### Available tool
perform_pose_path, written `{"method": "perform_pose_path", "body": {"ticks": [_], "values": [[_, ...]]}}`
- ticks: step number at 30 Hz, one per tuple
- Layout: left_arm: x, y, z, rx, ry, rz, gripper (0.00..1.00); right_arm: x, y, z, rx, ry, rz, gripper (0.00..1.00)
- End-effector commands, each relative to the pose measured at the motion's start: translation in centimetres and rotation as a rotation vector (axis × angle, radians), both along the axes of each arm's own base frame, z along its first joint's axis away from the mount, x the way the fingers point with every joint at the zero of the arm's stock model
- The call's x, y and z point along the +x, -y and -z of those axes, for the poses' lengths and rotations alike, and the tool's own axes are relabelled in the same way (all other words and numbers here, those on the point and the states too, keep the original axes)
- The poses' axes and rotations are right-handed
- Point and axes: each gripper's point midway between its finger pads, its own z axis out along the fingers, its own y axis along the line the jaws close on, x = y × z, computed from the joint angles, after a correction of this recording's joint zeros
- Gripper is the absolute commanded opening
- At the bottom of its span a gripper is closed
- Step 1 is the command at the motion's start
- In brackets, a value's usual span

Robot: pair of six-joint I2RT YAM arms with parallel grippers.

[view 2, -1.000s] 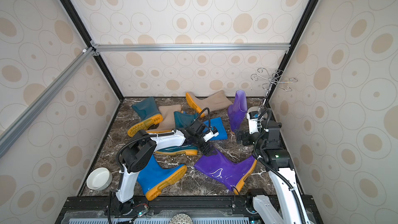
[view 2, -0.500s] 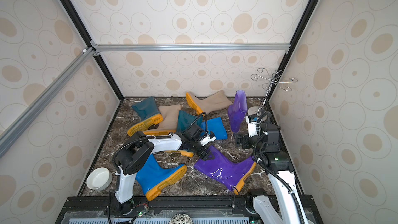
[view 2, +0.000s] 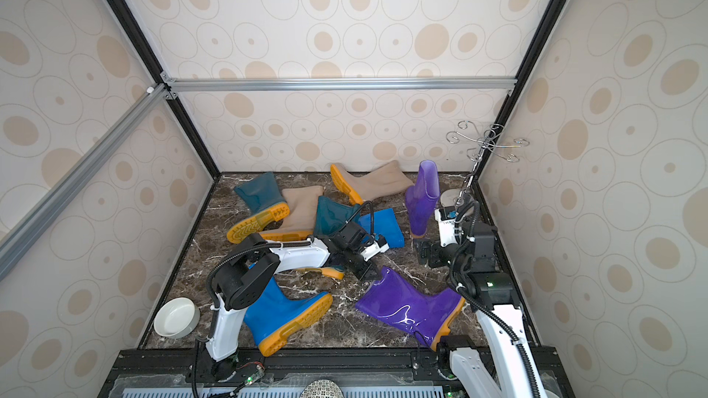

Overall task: Match and arrange rain boots in pairs
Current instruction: Pick up the rain boot at the center of the board.

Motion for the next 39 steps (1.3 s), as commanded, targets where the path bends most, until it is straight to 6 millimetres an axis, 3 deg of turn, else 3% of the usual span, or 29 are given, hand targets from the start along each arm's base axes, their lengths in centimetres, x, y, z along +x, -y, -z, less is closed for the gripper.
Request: {"method": "perform_pose_path", "body": {"ticks": [1,6,9,13,19,23,26,29,32,33,35,36,39], "values": [[0.3,2.3,-6.1,-0.128,0.072,0.016,0.0,-0.5,-0.5,0.3,0.009,-0.004,-0.026,0.88],[1.1,2.3,-6.9,-0.118,0.112,-0.002,0.0,-0.6,-0.9,0.5,0.025,-0.017,-0.049,0.83],[1.6,2.1,-8.2,-0.121,0.147,-0.017,0.0,-1.2,-2.7,1.1,0.067,-0.05,-0.144,0.8],[1.9,2.3,-11.0,-0.16,0.2,-0.016,0.0,-1.9,-5.4,3.8,0.112,-0.143,-0.297,0.81],[2.1,2.0,-13.6,-0.179,0.251,-0.023,0.0,-1.0,-6.7,8.7,0.103,-0.272,-0.36,0.83],[2.4,1.5,-15.7,-0.191,0.309,-0.036,0.0,-0.2,-7.3,9.7,0.112,-0.257,-0.394,0.83],[2.5,1.1,-17.4,-0.209,0.343,-0.037,0.0,-0.6,-8.7,9.3,0.122,-0.196,-0.519,0.83],[2.4,1.2,-18.2,-0.226,0.356,-0.027,0.0,-1.6,-10.3,9.4,0.161,-0.173,-0.668,0.7],[2.6,1.1,-18.4,-0.221,0.364,-0.026,0.0,-2.3,-11.3,9.4,0.211,-0.214,-0.778,0.27],[2.7,1.1,-18.5,-0.218,0.372,-0.026,0.0,-2.4,-11.6,9.5,0.221,-0.227,-0.806,0.06],[3.0,0.7,-19.1,-0.216,0.394,-0.038,0.0,-2.1,-11.9,9.2,0.235,-0.238,-0.833,0.0],[3.4,0.3,-19.5,-0.207,0.412,-0.05,0.02,-1.9,-12.1,8.9,0.238,-0.231,-0.842,0.0],[5.0,-2.1,-20.5,-0.176,0.459,-0.102,0.73,-1.5,-12.8,6.9,0.235,-0.135,-0.899,0.0]]}}
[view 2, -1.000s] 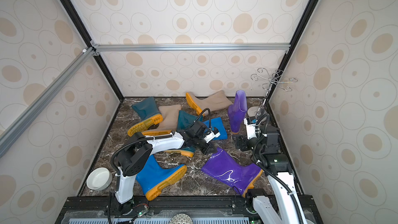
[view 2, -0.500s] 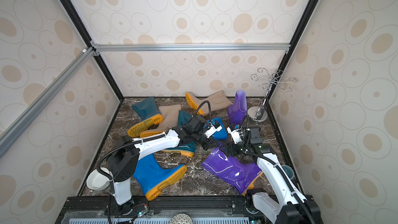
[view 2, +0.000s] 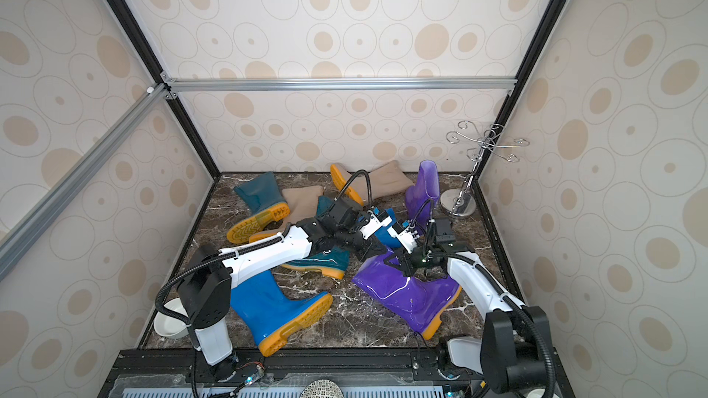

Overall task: Match and arrange rain boots in pairs
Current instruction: Pick up the rain boot at the center of the board.

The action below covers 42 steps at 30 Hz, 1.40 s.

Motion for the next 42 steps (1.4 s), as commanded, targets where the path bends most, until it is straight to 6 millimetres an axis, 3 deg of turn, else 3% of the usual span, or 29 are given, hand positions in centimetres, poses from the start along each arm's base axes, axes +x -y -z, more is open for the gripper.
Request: {"method": "perform_pose_path", "body": {"ticks": [1,5,12,16,20,23,24,25,26,27,28,30,32,34,38,42], "values": [[2.6,-2.6,-6.3,-0.063,0.164,-0.062,0.85,-0.5,-1.8,-4.1,0.109,0.164,-0.141,0.0],[2.0,-5.0,-5.7,-0.05,0.161,-0.03,0.93,0.2,-2.3,-6.0,0.137,0.257,-0.17,0.0],[0.0,-5.8,-0.8,0.006,0.071,0.03,0.95,0.9,-3.3,-8.2,0.153,0.35,-0.239,0.0],[-1.2,-5.2,0.3,-0.015,-0.008,0.087,0.93,1.5,-3.3,-8.0,0.124,0.38,-0.235,0.0],[-1.1,-4.7,0.7,-0.026,-0.03,0.091,0.89,1.4,-3.6,-8.4,0.14,0.401,-0.245,0.0],[-1.7,-3.6,0.3,-0.08,-0.072,0.13,0.63,2.1,-3.5,-8.8,0.129,0.446,-0.21,0.0],[-2.0,-3.2,0.3,-0.088,-0.084,0.14,0.44,2.5,-3.3,-9.0,0.116,0.468,-0.184,0.04],[-2.0,-2.9,0.3,-0.093,-0.091,0.143,0.27,2.8,-3.1,-9.0,0.101,0.487,-0.158,0.18],[-1.9,-2.8,0.3,-0.098,-0.093,0.14,0.16,3.2,-2.9,-9.3,0.094,0.505,-0.13,0.23],[-2.0,-2.7,0.0,-0.106,-0.097,0.144,0.05,3.4,-2.7,-9.6,0.086,0.518,-0.103,0.28],[-2.0,-2.6,-0.5,-0.119,-0.09,0.138,0.0,3.8,-2.3,-10.1,0.067,0.535,-0.065,0.34],[-1.8,-2.6,-2.4,-0.155,-0.064,0.124,0.0,5.6,-0.7,-11.5,0.024,0.551,0.114,0.48],[-1.5,-2.6,-4.8,-0.198,-0.031,0.105,0.0,7.7,2.5,-13.3,-0.019,0.557,0.39,0.56],[-1.2,-2.5,-7.1,-0.237,-0.013,0.087,0.0,8.6,6.5,-15.1,-0.046,0.545,0.669,0.66],[-1.2,-2.1,-10.2,-0.303,-0.01,0.081,0.0,7.3,10.4,-15.5,-0.113,0.526,0.882,0.71],[-0.7,-2.0,-13.0,-0.336,0.014,0.056,0.0,6.7,13.2,-13.8,-0.195,0.484,1.03,0.77]]}}
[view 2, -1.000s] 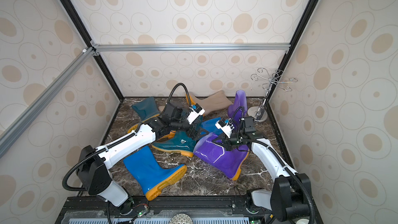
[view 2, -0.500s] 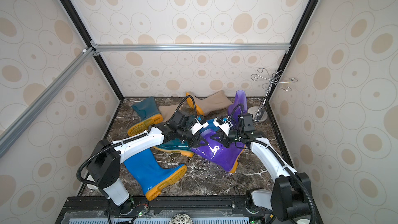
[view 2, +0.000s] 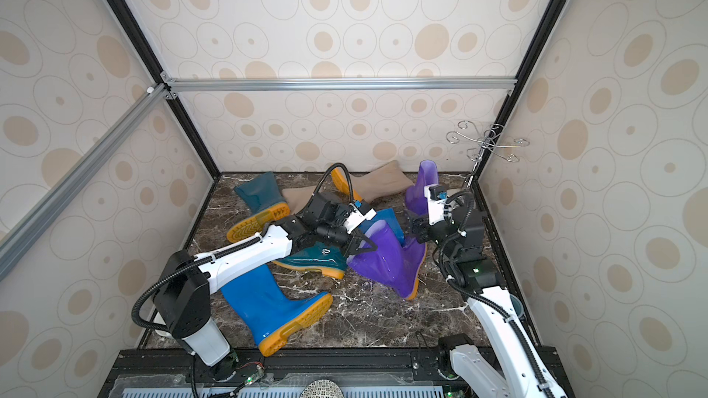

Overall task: Match and arrange rain boots in pairs
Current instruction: Pick up the rain boot at the center of the board, then pair a pair of rain boots at the center of the board.

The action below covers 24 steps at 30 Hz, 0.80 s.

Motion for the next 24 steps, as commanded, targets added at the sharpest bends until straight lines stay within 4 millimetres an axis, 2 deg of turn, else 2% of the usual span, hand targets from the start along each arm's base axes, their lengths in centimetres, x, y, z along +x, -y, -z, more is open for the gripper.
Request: {"method": "perform_pose_path", "body": {"ticks": [1,3,6,8,10,17,21,24], "values": [[1.0,0.5,-10.1,-0.19,0.153,-0.031,0.0,0.1,4.5,3.2,0.005,-0.108,0.276,0.78],[1.3,0.6,-11.7,-0.205,0.168,-0.043,0.0,0.1,5.4,3.5,0.02,-0.118,0.337,0.79],[1.4,0.8,-14.5,-0.256,0.17,-0.055,0.0,0.1,5.8,3.3,0.052,-0.082,0.368,0.8],[1.3,1.0,-15.9,-0.286,0.182,-0.053,0.0,0.6,5.5,3.8,0.042,-0.088,0.348,0.83],[1.3,0.9,-16.8,-0.287,0.197,-0.062,0.0,1.6,4.8,4.5,0.03,-0.11,0.309,0.84],[1.9,0.8,-19.2,-0.276,0.266,-0.076,0.0,6.7,4.6,6.6,0.051,-0.159,0.312,0.84],[2.7,1.5,-19.5,-0.265,0.292,-0.082,0.0,9.4,4.6,7.4,0.066,-0.141,0.327,0.75],[3.4,2.6,-19.1,-0.247,0.301,-0.066,0.0,10.7,4.1,7.2,0.051,-0.108,0.295,0.52]]}}
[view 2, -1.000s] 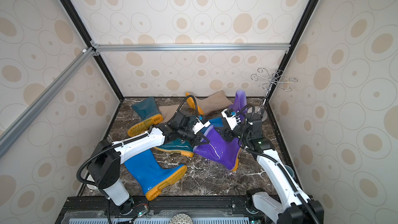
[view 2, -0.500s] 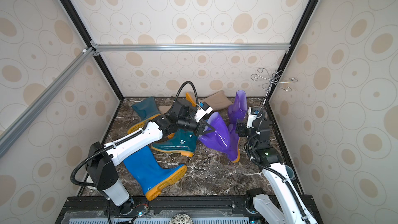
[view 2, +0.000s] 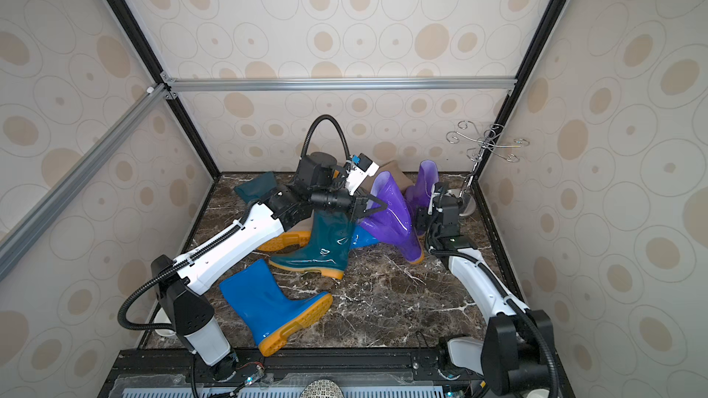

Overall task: Match and arrange rain boots in pairs
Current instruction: Pair a pair of rain boots at the center of the board.

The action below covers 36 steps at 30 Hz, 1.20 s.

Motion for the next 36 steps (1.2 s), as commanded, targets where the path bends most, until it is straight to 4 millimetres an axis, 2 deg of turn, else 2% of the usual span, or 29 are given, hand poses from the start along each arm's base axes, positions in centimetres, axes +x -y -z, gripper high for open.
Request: {"method": "perform_pose_path", "body": {"ticks": [1,5,10,16,20,24,27,29,30,35,36], "values": [[0.6,1.2,-4.5,-0.076,0.16,0.025,0.0,2.1,-0.2,-3.5,0.009,0.139,-0.011,0.44],[2.0,3.4,-3.5,-0.01,0.193,0.037,0.0,1.3,2.5,-4.0,-0.098,0.119,0.106,0.0],[4.2,5.7,-2.1,0.039,0.224,0.046,0.0,-0.5,5.2,-4.9,-0.149,0.113,0.168,0.0],[5.9,7.8,1.9,0.064,0.192,0.065,0.0,-2.6,7.4,-4.4,-0.139,0.092,0.202,0.0],[7.0,9.3,3.9,0.054,0.158,0.058,0.0,-3.5,7.7,-4.0,-0.145,0.082,0.157,0.0],[7.7,10.8,4.8,0.022,0.14,0.05,0.0,-4.0,7.9,-3.4,-0.15,0.05,0.137,0.0],[7.4,11.8,5.9,0.021,0.116,0.058,0.0,-4.3,8.3,-3.2,-0.122,0.051,0.154,0.0],[7.0,12.3,6.8,0.032,0.107,0.068,0.0,-4.2,7.7,-3.0,-0.099,0.058,0.124,0.0],[6.9,12.5,7.2,0.036,0.1,0.071,0.0,-4.1,7.3,-2.9,-0.082,0.062,0.101,0.02],[7.0,13.8,7.5,-0.005,0.096,0.075,0.0,-4.0,5.1,-3.6,-0.013,0.104,-0.007,0.27],[7.3,13.9,7.7,-0.009,0.091,0.062,0.19,-4.1,4.9,-3.9,-0.01,0.104,-0.017,0.38]]}}
